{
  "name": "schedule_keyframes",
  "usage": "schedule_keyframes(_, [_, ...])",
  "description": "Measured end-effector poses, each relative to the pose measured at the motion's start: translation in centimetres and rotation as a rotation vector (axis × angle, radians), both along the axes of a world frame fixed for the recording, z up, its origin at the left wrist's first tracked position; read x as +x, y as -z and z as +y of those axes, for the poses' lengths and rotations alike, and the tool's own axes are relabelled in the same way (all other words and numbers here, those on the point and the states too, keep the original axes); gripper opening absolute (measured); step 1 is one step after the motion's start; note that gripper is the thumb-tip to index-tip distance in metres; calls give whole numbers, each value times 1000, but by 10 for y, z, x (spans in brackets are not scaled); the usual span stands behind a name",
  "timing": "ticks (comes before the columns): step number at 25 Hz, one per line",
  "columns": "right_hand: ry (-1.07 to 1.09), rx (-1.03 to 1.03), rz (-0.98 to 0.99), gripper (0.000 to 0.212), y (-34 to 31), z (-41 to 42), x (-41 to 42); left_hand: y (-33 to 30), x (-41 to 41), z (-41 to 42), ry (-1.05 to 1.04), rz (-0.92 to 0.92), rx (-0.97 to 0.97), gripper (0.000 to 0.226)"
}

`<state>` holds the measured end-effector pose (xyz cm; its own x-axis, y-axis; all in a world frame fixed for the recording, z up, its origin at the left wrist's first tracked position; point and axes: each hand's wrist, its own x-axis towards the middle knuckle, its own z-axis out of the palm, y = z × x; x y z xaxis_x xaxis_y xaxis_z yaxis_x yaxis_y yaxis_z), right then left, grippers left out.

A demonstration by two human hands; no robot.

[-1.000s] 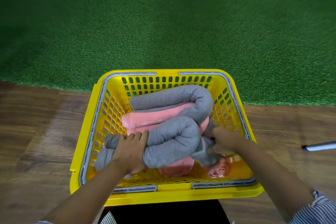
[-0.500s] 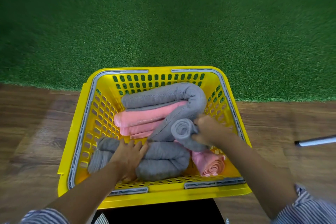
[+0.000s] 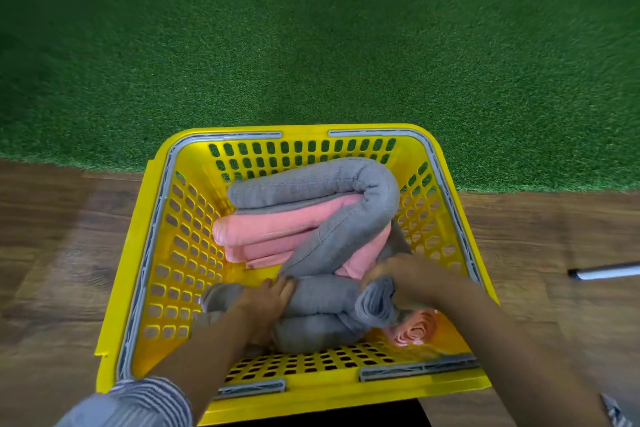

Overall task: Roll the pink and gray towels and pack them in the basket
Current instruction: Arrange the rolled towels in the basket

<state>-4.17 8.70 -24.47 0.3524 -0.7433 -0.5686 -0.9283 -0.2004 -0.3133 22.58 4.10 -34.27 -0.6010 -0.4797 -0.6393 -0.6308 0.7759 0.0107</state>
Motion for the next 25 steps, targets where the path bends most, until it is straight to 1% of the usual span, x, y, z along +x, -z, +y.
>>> schedule_keyframes(2, [-2, 21, 2, 32, 0, 1, 9, 5, 2, -2, -12, -58, 5, 122])
schedule_keyframes(4, [-10, 32, -2, 33, 4, 3, 17, 2, 11, -8, -43, -68, 33, 128])
schedule_keyframes(7, [-41, 16, -52, 43, 18, 9, 24, 2, 23, -11, -89, -109, 20, 124])
schedule_keyframes(10, [-83, 107, -36, 53, 32, 18, 31, 8, 17, -4, -108, -169, -24, 114])
schedule_keyframes(13, [-59, 138, -62, 61, 26, 15, 31, 6, 16, -8, -149, -161, 40, 124])
schedule_keyframes(14, [-24, 186, -78, 61, 16, 11, 30, 1, 19, -11, -155, -135, 46, 122])
schedule_keyframes(15, [41, 228, -117, 55, 2, 3, 28, -3, 22, -14, -171, -83, 29, 113])
schedule_keyframes(16, [123, 224, -190, 44, -14, -5, 27, -10, 24, -17, -210, -12, 9, 103])
schedule_keyframes(17, [183, 122, -283, 30, -27, -16, 27, -17, 24, -22, -265, 90, -41, 97])
schedule_keyframes(18, [211, -59, -338, 22, -39, -27, 27, -25, 22, -27, -308, 222, -125, 93])
schedule_keyframes(19, [205, -262, -322, 25, -47, -41, 25, -31, 17, -33, -337, 365, -217, 86])
schedule_keyframes(20, [157, -439, -226, 40, -51, -56, 24, -34, 12, -42, -349, 488, -285, 77])
schedule_keyframes(21, [84, -532, -54, 63, -52, -72, 23, -38, 6, -54, -347, 583, -351, 69])
schedule_keyframes(22, [22, -506, 149, 87, -49, -84, 23, -41, 0, -67, -341, 638, -410, 65])
schedule_keyframes(23, [-25, -436, 326, 105, -45, -94, 25, -46, -8, -78, -325, 651, -439, 65])
schedule_keyframes(24, [-66, -375, 458, 115, -36, -100, 25, -52, -17, -87, -313, 625, -431, 70])
schedule_keyframes(25, [-94, -350, 546, 119, -27, -104, 25, -57, -25, -94, -312, 584, -397, 75])
